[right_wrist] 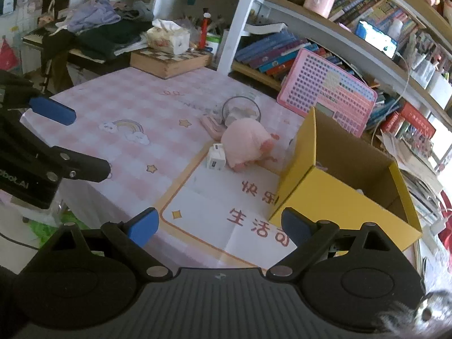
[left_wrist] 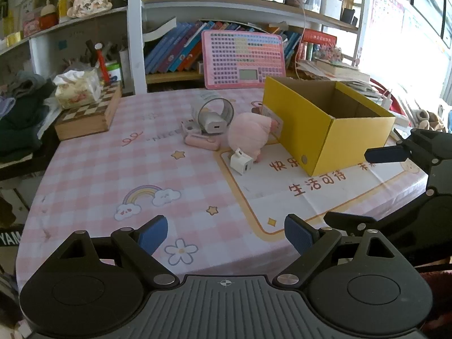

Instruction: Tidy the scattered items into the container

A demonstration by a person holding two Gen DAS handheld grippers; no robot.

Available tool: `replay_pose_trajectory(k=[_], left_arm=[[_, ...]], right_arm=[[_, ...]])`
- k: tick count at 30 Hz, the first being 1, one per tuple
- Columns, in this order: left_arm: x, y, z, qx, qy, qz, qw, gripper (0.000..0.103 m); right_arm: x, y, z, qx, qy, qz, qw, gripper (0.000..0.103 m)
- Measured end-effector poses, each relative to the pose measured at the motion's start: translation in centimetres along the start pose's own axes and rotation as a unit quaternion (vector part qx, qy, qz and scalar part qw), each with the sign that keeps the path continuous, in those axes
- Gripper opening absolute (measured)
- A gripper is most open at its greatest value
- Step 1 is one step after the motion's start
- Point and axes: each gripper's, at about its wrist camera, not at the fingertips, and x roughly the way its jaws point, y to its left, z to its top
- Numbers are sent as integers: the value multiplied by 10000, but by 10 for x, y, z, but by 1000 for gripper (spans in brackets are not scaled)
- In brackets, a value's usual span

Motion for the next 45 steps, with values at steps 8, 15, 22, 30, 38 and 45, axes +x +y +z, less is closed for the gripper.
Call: replay_pose_trajectory(k=[8,15,22,30,38,45], left_arm=[[8,4,3,-117,31,3,9999,92],[22,7,12,-189,48,23,9998,92],[38,15,28,-245,-46,93,9996,92],[62,24,49,-245,-106,119,9996,92],[88,31,63,-219,-57,178,9996,92],[112,42,57,-324,195,311,9988,91]], right_arm=[[6,3,5,-266,-4,60,9996,93],[20,-1,13,-452,-1,66,9990,92],[39,-8,32,-733,-85,72,9973,92],[68,-15,53,-1026,-8,197,9945,92],[90,-24,70,-1129,19,186,9934,91],[107,-38,85,-1148,87,170,9932,91]])
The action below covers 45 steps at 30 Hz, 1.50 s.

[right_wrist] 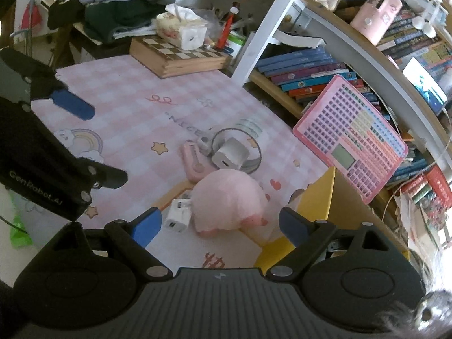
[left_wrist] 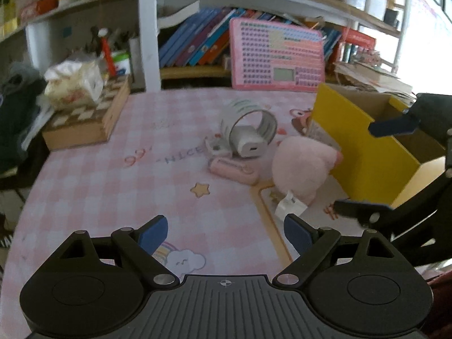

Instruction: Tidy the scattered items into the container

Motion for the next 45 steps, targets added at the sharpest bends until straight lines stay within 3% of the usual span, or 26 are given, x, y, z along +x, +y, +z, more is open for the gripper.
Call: replay_pose_trajectory(k=[4,9,14,18,31,32,36,38,45], left_arm=[[14,-1,-1,77,106,63,9999,90],[27,-11,-4,278,208,-213,9992,90],[44,-39,-6,682,136,-540,9961,90],[59,-54,-5,880,172,-642,9939,81],[85,-63,-4,1041,14,-573,9929,50],[85,-63,-4,1064,-9,-601,9925,44],[80,-57,-6,1103,45,-643,9918,42],[75,-50,-8,1066,84,-611,9924,42],[55,-23,-15,667,270,-268,9971,42]], right_arm=[[10,-7,9,-142,11,-40,9999,90],[23,-19,20,-346,120,-107,9993,90],[42,-32,32,21,469,349,9983,90],[56,-33,36,250,729,574,9954,90],[96,-36,40,774,1327,902,9840,90],[99,-35,39,782,1370,895,9834,91],[107,-32,38,693,1430,763,9843,88],[108,-32,38,615,1407,658,9859,73],[109,-29,37,473,1351,607,9878,72]])
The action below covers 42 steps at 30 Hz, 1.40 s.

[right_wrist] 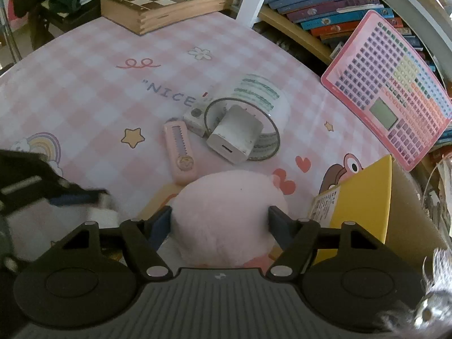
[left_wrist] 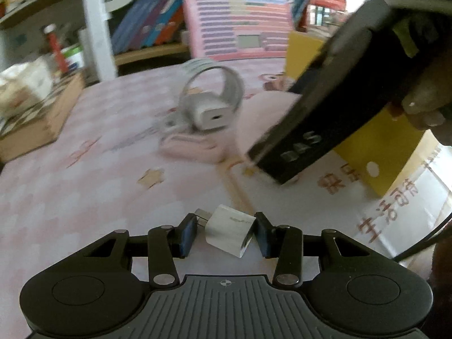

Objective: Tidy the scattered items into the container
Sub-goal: 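Close the right tool on the pink pig while the left tool grasps the white cube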

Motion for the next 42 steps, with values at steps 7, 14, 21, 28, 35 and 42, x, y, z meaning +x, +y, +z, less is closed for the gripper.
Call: replay_pose_trajectory(k=[7,14,21,28,35,42], left_arm=[[-25,20,-5,-521,-154,272,9982,42],[-50,22,-4,-638,-387,301,9968,42],[-71,21,-4,-622,-550,344,9960,42],[-92,21,-4,-600,-678,309,9954,42],[-124,14,-1,-430,-896,98,9950,42],[-153,4,-2,-261,-1080,-11,9938,42]], right_arm=[[10,15,-1,-334,61,-294,9990,82],[9,21,-7,-776,-21,-558,9954,67],[-19,13,-10,-214,-377,-80,9990,65],[-59,11,-22,282,-778,402,9958,65],[-100,14,-42,412,-1130,652,9906,65],[-131,28,-65,464,-1243,698,9887,65]])
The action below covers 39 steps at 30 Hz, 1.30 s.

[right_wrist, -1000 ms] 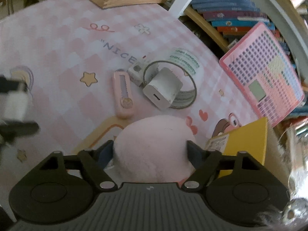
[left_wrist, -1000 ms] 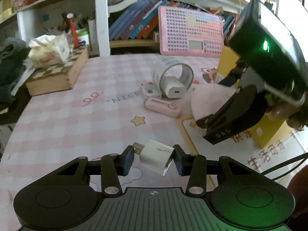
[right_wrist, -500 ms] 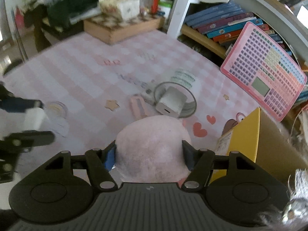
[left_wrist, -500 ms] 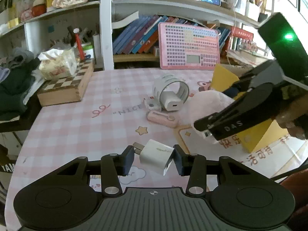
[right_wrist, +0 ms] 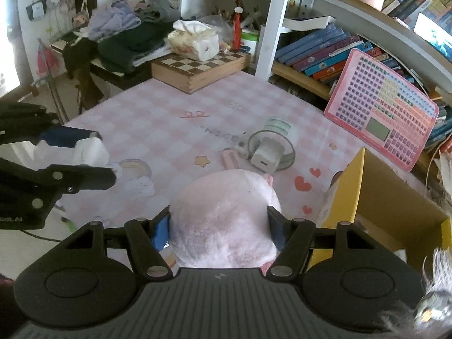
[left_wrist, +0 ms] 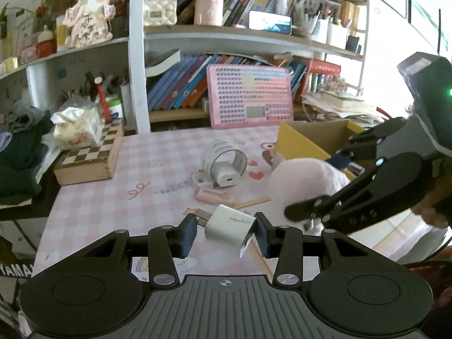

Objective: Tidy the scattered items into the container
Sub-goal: 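Close the right tool on the pink pig while the left tool grasps the white cube, then lift the pink pig and white cube and carry both over the yellow box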

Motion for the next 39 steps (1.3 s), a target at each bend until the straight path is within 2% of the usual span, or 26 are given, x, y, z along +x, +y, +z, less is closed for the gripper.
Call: replay_pose_trajectory(k=[10,39], left_arm=[[-26,-11,-10,69,47,-117,9999,42],[-61,-27,-34,276,122,-508,9982,42]], right_arm=[[-24,27,-21,301,-139,161,9993,65],[-64,63,-66,698,-275,-124,9971,66]])
